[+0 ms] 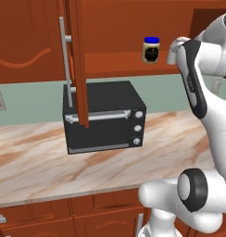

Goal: Move the mayonnaise and shaker from the cabinet to the dining counter.

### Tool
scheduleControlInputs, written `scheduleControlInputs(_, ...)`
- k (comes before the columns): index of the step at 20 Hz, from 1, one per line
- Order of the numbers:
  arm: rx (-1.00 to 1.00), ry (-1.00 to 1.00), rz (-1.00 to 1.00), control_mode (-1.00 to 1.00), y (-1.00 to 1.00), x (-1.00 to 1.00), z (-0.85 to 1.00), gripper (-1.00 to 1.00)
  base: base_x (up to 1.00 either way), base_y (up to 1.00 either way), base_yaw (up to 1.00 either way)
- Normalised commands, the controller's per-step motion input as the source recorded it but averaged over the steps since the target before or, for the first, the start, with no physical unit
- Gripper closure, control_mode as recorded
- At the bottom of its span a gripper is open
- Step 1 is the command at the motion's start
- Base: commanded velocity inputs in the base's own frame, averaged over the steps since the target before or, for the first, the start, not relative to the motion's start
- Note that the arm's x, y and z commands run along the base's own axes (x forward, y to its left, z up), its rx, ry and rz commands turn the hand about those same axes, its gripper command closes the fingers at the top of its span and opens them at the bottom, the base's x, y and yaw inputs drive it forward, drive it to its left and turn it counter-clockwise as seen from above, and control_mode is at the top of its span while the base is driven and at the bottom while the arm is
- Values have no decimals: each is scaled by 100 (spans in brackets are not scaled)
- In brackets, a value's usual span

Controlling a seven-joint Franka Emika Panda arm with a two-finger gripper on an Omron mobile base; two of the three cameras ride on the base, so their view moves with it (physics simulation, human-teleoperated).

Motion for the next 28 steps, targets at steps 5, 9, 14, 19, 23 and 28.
scheduleControlInputs(5, 0, 0, 0, -100, -10, 52, 0, -100, 0, 0, 0)
scheduleControlInputs(9, 0, 0, 3, -100, -11, 51, 0, -100, 0, 0, 0)
scheduleControlInputs(14, 0, -2, 5, -100, -8, 33, 0, -100, 0, 0, 0)
scheduleControlInputs(19, 0, -5, 7, -100, -9, 34, 0, -100, 0, 0, 0)
scheduleControlInputs(23, 0, -3, 4, -100, -7, 34, 0, -100, 0, 0, 0)
scheduleControlInputs(28, 0, 0, 3, -100, -7, 29, -4, -100, 0, 0, 0)
